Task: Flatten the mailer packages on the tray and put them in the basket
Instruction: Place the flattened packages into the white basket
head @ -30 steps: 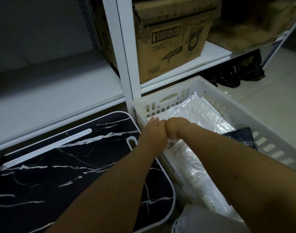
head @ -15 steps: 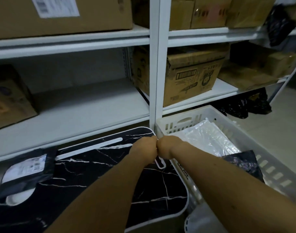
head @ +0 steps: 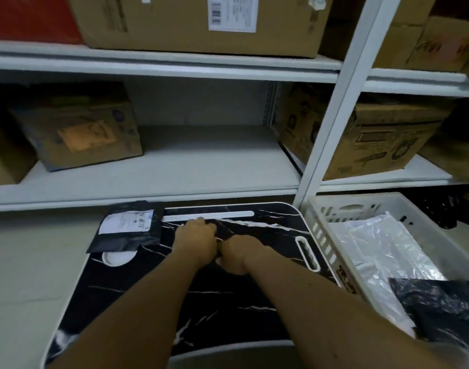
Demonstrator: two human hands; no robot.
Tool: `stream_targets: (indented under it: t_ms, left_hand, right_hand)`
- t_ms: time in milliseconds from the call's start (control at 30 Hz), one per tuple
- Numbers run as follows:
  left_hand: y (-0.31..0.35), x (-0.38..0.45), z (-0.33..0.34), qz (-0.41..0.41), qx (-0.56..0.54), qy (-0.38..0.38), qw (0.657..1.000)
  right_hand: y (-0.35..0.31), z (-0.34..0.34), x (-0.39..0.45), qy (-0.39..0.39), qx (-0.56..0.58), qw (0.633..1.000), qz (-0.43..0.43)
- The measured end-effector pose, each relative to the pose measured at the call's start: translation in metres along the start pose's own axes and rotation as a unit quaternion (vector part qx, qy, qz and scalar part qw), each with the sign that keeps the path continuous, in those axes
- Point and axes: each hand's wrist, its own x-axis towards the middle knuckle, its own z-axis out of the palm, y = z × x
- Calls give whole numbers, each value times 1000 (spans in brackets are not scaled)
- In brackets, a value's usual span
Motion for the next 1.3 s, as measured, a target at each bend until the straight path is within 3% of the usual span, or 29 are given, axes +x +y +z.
stream_targets:
  t_ms: [100,233,400,500,667,767,1000,1167,1300]
  left_hand:
    - [-45,-13,10,-117,17,24,993]
    - [-101,-25,30,-272,-4,0,962]
    - [-145,-20,45,-325,-82,-23,942]
    - [-164,-12,54,-332,-126,-42,934]
    - [-181,-6,66,-343,-161,-50,924]
    - [-186,-8,68,-322,-137,-43,936]
    - [-167,-22,66,-276,-77,-102,953]
    - [-140,-38,65,-265,-126,-87,952]
    - [-104,-51,59,-228,-144,-76,960]
  right_hand:
    - [-32,9,21,10,-11,1000,-23]
    - [-74,25,58,21,46,998,-34]
    - [-106,32,99,79,238,968,13]
    - [-117,33,126,98,403,908,62]
    - [-126,34,158,76,649,745,135]
    - [-129,36,163,45,694,705,141]
    - [-123,43,136,44,663,732,150]
    - [-106,54,101,16,562,813,151]
    - [-88,74,66,36,527,837,143]
